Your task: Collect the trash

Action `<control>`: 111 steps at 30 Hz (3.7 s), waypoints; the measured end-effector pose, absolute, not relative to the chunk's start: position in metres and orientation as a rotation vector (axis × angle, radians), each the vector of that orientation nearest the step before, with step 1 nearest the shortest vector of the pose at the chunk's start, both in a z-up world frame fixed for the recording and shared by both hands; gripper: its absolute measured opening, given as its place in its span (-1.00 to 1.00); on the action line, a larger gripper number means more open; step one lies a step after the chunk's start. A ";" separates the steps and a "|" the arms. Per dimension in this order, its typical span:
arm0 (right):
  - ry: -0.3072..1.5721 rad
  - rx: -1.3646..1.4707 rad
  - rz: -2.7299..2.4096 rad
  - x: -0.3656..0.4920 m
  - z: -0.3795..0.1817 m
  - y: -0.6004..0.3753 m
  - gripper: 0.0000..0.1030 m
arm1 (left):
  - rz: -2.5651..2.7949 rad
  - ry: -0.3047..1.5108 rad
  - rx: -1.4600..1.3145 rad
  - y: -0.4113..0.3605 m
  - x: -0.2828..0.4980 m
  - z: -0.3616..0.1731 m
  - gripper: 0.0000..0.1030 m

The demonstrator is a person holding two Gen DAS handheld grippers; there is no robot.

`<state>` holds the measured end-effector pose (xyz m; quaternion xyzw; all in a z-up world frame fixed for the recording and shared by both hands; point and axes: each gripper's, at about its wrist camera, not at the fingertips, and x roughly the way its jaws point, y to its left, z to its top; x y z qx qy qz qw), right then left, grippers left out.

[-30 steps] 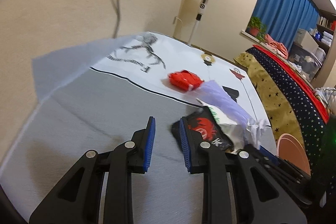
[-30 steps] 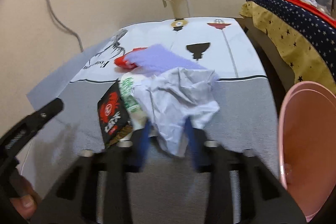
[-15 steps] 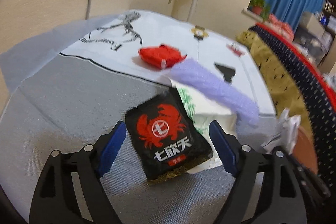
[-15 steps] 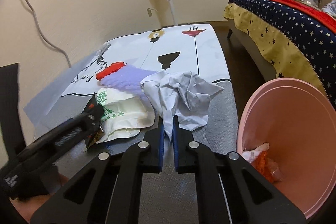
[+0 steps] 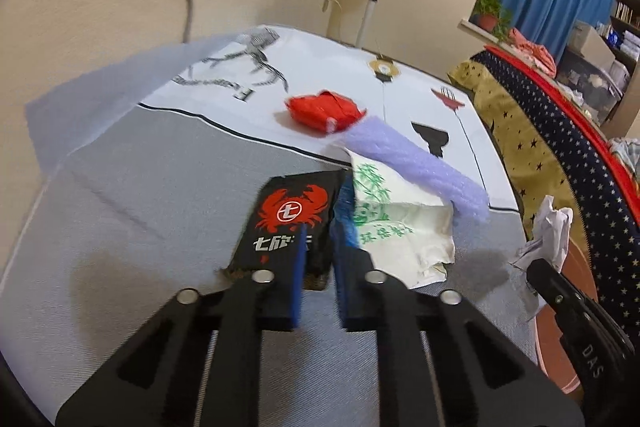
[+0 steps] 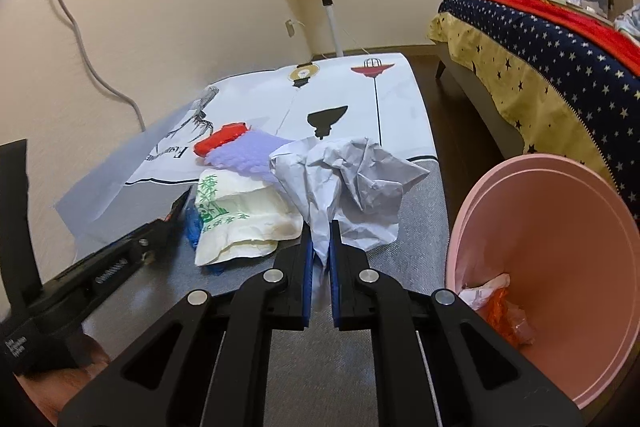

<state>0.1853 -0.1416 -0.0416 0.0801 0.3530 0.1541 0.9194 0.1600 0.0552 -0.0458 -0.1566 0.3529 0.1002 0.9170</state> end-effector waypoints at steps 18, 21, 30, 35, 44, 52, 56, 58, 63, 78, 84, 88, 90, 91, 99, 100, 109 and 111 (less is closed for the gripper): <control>0.658 0.130 0.325 0.127 -0.003 -0.159 -0.86 | 0.157 0.748 -0.314 0.090 0.119 -0.041 0.08; 0.654 0.124 0.338 0.121 0.000 -0.161 -0.86 | 0.153 0.765 -0.264 0.088 0.122 -0.049 0.19; 0.660 0.116 0.369 0.116 -0.001 -0.162 -0.86 | 0.154 0.874 -0.139 0.078 0.146 -0.071 0.44; 0.665 0.117 0.371 0.119 -0.003 -0.164 -0.86 | 0.175 0.922 -0.157 0.085 0.154 -0.080 0.43; 0.655 0.111 0.361 0.115 0.003 -0.168 -0.86 | 0.187 0.907 -0.194 0.094 0.151 -0.077 -0.73; 0.627 0.107 0.347 0.102 0.015 -0.179 -0.86 | 0.154 0.869 -0.241 0.094 0.136 -0.070 -1.00; 0.620 0.108 0.345 0.096 0.019 -0.181 -0.86 | 0.136 0.841 -0.245 0.092 0.126 -0.061 -1.00; 0.619 0.106 0.346 0.094 0.019 -0.180 -0.86 | 0.129 0.831 -0.254 0.093 0.122 -0.059 -1.00; 0.620 0.107 0.349 0.094 0.019 -0.180 -0.86 | 0.121 0.803 -0.278 0.098 0.118 -0.057 -1.00; 0.640 0.156 0.364 0.112 0.006 -0.178 -0.86 | 0.239 0.768 -0.390 0.132 0.130 -0.068 -0.03; 0.640 0.165 0.358 0.114 0.006 -0.180 -0.86 | 0.211 0.772 -0.379 0.118 0.154 -0.069 0.10; 0.645 0.159 0.355 0.114 0.004 -0.180 -0.86 | 0.247 0.800 -0.411 0.121 0.171 -0.076 0.13; 0.648 0.154 0.355 0.114 0.003 -0.179 -0.86 | 0.266 0.818 -0.398 0.119 0.179 -0.078 0.20; 0.649 0.151 0.355 0.114 0.002 -0.179 -0.86 | 0.273 0.823 -0.385 0.117 0.182 -0.078 0.24; 0.652 0.148 0.348 0.116 0.002 -0.180 -0.86 | 0.244 0.867 -0.221 0.086 0.191 -0.078 -0.37; 0.652 0.146 0.348 0.116 0.002 -0.180 -0.86 | 0.226 0.858 -0.237 0.086 0.189 -0.076 -0.49; 0.634 0.128 0.348 0.108 0.008 -0.181 -0.86 | 0.165 0.739 -0.289 0.093 0.155 -0.050 -0.89; 0.630 0.126 0.349 0.105 0.010 -0.182 -0.86 | 0.162 0.719 -0.275 0.093 0.144 -0.042 -0.89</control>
